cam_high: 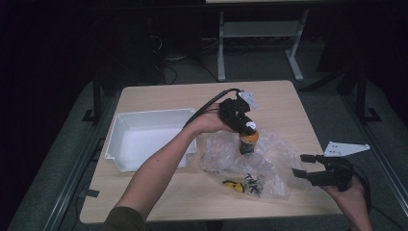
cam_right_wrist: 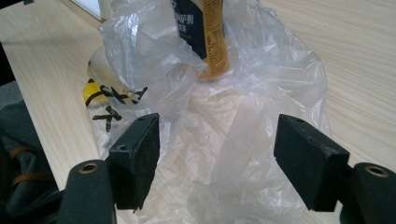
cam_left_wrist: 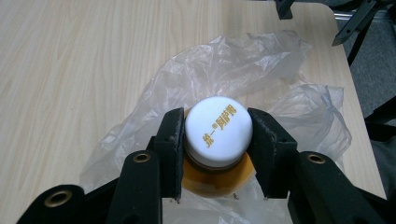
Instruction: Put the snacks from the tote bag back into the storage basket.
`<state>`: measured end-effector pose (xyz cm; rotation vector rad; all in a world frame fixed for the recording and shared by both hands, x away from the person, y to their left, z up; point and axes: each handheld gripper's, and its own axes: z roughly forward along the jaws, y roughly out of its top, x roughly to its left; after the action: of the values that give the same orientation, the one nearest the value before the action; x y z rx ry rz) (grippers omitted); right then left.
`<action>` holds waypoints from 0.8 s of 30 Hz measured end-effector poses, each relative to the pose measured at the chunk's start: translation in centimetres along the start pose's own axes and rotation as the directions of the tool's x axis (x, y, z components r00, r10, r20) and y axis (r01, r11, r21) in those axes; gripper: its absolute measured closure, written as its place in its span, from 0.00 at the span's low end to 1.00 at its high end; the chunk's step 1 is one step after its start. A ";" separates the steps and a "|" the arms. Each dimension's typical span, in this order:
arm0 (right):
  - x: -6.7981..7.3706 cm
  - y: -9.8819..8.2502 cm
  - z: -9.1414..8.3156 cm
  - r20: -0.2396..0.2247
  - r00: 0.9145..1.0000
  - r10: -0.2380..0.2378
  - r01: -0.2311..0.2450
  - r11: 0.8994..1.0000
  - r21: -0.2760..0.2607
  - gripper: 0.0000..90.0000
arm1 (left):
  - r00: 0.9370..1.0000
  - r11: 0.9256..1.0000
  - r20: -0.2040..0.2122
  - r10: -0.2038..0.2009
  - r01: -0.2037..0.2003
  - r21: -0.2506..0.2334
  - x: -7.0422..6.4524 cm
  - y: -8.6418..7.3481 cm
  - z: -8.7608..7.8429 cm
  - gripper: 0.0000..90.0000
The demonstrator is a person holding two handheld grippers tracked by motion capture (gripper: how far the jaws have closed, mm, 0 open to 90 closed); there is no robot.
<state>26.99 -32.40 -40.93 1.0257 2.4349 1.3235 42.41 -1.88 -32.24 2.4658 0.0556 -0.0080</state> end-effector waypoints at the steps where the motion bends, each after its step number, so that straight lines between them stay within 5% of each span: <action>1: 0.0 0.0 0.0 0.000 1.000 0.001 -0.001 1.000 0.000 0.34 | 1.000 1.000 0.001 -0.003 0.003 0.000 0.0 0.0 0.0 0.65; 24: 0.0 -0.3 -0.3 0.018 1.000 0.008 -0.007 1.000 -0.014 0.31 | 1.000 0.999 -0.029 -0.011 0.013 0.045 -0.6 0.7 0.0 0.66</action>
<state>26.76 -32.72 -40.97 1.0398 2.4077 1.3262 41.89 -2.45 -31.78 2.5105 0.0836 0.0217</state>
